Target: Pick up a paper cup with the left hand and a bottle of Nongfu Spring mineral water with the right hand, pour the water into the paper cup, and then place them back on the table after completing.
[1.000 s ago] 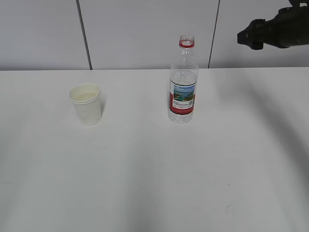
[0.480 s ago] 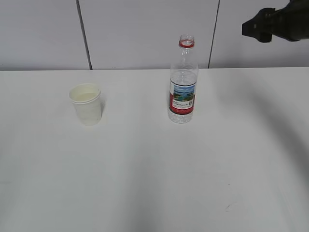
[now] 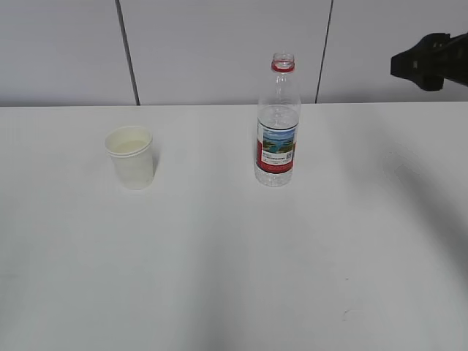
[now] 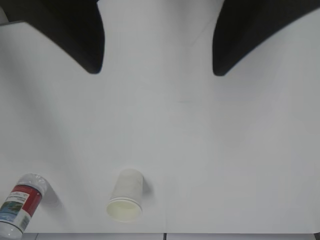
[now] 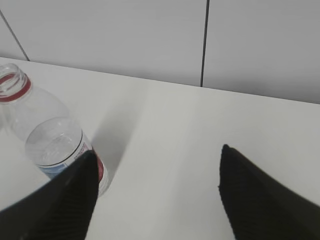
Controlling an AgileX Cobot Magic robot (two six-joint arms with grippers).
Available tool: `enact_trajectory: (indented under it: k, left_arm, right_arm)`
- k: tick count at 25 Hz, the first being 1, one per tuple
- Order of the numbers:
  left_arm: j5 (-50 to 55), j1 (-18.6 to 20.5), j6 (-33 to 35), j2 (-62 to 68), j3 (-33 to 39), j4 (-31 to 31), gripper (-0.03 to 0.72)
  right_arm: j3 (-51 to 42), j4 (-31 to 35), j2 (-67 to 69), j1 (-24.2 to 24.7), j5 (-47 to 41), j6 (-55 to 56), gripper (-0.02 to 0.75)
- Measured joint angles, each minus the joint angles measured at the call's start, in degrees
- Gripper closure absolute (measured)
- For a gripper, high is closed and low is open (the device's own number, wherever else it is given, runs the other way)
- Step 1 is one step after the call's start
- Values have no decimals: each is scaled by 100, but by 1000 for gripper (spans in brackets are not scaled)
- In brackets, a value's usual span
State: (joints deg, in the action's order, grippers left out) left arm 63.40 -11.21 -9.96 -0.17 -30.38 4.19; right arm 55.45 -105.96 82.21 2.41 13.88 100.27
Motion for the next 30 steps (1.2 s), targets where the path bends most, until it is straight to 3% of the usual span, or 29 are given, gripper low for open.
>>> enact_trajectory:
  k: [30]
  left_arm:
    - [0,0,0,0,0,82,261]
  right_arm:
    - [-2599,0,-3039,0,45,117,184]
